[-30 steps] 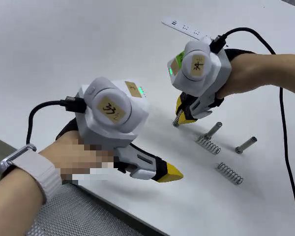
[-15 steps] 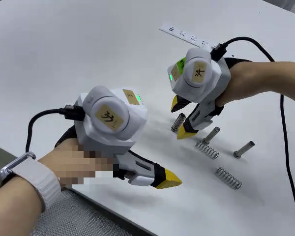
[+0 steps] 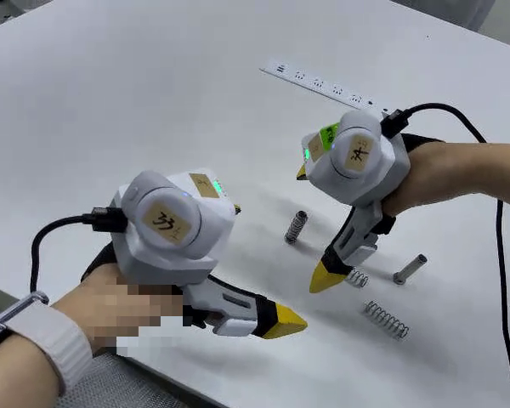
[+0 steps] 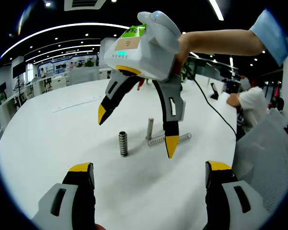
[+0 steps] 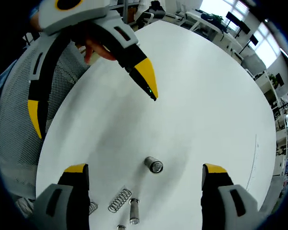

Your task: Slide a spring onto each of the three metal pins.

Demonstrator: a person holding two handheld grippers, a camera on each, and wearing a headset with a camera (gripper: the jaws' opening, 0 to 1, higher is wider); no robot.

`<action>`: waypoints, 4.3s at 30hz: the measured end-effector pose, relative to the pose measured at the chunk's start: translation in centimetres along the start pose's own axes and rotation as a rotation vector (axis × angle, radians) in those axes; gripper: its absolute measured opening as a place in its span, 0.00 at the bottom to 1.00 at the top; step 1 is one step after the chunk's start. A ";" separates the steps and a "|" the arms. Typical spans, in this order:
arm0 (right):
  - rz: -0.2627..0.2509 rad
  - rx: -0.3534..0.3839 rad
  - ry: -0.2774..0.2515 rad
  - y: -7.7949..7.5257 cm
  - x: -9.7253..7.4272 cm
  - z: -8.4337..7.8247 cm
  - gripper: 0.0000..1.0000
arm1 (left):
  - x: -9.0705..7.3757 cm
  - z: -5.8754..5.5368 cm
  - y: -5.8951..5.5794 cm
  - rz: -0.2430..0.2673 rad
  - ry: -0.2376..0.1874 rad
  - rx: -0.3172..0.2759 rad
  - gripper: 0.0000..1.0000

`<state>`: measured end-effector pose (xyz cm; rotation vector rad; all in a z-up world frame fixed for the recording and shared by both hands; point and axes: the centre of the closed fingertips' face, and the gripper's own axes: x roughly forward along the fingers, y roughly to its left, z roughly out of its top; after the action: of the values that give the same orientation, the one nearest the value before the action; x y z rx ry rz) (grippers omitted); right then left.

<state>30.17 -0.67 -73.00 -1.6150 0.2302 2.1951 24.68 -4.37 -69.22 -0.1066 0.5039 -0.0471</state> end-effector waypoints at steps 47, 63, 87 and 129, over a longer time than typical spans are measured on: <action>-0.394 0.575 -0.338 7.6 -8.3 -8.7 0.99 | -0.2 0.7 0.6 0.000 -0.027 -0.015 0.97; -0.442 0.718 -0.333 12.2 -8.7 -12.2 0.98 | 0.6 1.2 -0.1 -0.039 0.036 0.081 0.95; -0.460 0.817 -0.364 14.3 -8.6 -13.8 0.97 | 2.7 2.7 -4.4 -0.230 0.151 0.362 0.76; -0.442 0.881 -0.392 17.1 -7.8 -13.5 0.95 | 11.9 0.0 -2.5 -0.157 0.365 0.301 0.33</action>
<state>36.81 -22.79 -71.75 -0.6597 0.5609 1.6446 35.05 -7.69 -74.65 0.1615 0.8461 -0.2992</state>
